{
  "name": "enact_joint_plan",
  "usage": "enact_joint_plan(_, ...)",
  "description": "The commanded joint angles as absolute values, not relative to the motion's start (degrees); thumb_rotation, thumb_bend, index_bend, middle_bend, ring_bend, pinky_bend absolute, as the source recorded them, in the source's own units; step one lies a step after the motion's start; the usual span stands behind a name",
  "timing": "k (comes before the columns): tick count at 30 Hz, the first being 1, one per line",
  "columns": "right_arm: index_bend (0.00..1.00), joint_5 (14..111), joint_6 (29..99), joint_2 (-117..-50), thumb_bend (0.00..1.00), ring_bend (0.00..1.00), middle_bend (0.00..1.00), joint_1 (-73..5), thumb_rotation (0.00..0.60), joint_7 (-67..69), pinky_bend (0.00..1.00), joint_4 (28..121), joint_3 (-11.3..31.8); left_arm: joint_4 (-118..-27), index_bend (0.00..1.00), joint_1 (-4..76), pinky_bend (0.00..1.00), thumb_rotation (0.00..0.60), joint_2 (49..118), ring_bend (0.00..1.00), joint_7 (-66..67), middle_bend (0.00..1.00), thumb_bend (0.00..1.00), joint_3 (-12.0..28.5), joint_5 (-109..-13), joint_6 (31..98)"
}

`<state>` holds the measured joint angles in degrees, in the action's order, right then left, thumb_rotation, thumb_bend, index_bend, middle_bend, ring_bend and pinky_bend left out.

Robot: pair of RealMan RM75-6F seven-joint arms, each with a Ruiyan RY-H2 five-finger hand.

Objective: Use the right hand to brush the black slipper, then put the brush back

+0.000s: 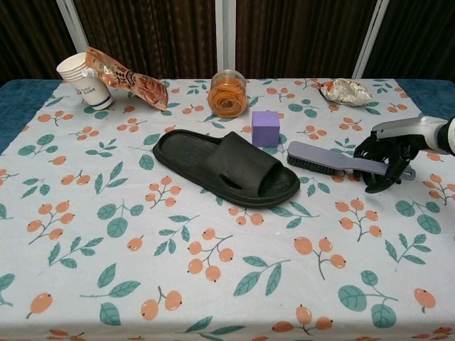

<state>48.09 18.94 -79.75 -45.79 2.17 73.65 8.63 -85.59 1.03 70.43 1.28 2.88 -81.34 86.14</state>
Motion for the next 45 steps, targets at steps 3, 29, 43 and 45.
enact_joint_plan(3, 0.59, 47.64, 17.98, -80.09, 0.17, 0.59, 0.55, -46.42, 0.6, 5.18, 0.7, 72.79, 9.18, -85.52, 0.15, 0.98, 0.12, 0.6, 70.47, 0.02, 1.16, 0.19, 0.16, 2.91, -81.39, 86.22)
enact_joint_plan(29, 1.0, 39.37, 35.92, -86.83, 0.49, 0.97, 0.92, -55.17, 0.6, -11.48, 1.0, 72.64, -2.42, -84.57, 0.15, 1.06, 0.12, 0.6, 70.72, 0.02, 0.24, 0.19, 0.16, 3.29, -81.61, 86.31)
enact_joint_plan(43, 1.0, 68.95, 55.41, -77.62, 0.51, 1.0, 1.0, -46.53, 0.6, -4.11, 1.0, 79.06, -3.65, -86.76, 0.15, 9.1, 0.12, 0.6, 67.51, 0.02, -2.26, 0.19, 0.15, 5.32, -89.7, 82.58)
enact_joint_plan(45, 1.0, 72.24, 57.14, -75.56, 0.51, 1.0, 1.0, -45.61, 0.6, -0.95, 1.0, 79.91, -3.29, -88.01, 0.15, 11.83, 0.12, 0.6, 66.9, 0.02, -3.58, 0.19, 0.15, 5.77, -91.55, 80.44)
